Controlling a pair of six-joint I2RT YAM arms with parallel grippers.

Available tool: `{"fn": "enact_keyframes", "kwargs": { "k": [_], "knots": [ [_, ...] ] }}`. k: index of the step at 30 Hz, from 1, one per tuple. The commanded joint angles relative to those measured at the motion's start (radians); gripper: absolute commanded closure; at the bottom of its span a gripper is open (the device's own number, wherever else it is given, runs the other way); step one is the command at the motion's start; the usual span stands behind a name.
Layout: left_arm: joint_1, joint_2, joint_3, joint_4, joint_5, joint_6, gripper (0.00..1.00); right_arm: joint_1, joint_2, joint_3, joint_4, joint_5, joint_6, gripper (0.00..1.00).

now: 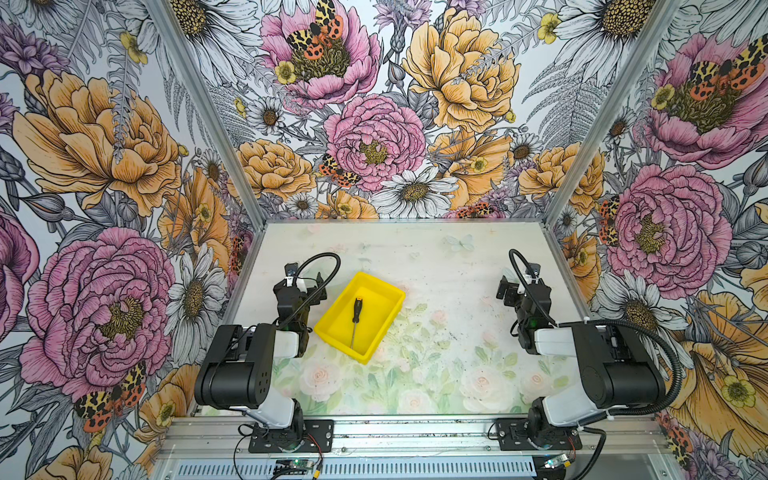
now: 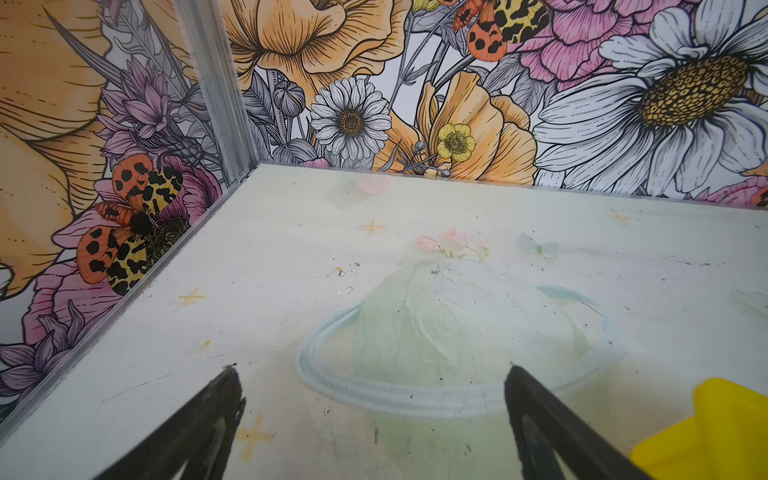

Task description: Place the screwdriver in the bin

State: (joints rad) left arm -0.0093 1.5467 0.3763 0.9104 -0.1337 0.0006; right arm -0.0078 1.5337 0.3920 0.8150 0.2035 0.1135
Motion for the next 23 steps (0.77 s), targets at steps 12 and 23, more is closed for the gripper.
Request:
{"fn": "enact_keyframes", "kwargs": {
  "k": [12, 23],
  "knots": [
    [0.006, 0.004, 0.003, 0.027, 0.004, 0.01, 0.01, -0.004, 0.005, 0.002, 0.045, -0.013, -0.006, 0.0],
    [0.002, 0.004, 0.001, 0.031, -0.001, 0.014, 0.01, -0.003, 0.002, -0.001, 0.049, -0.014, -0.006, 0.0]
  ]
}}
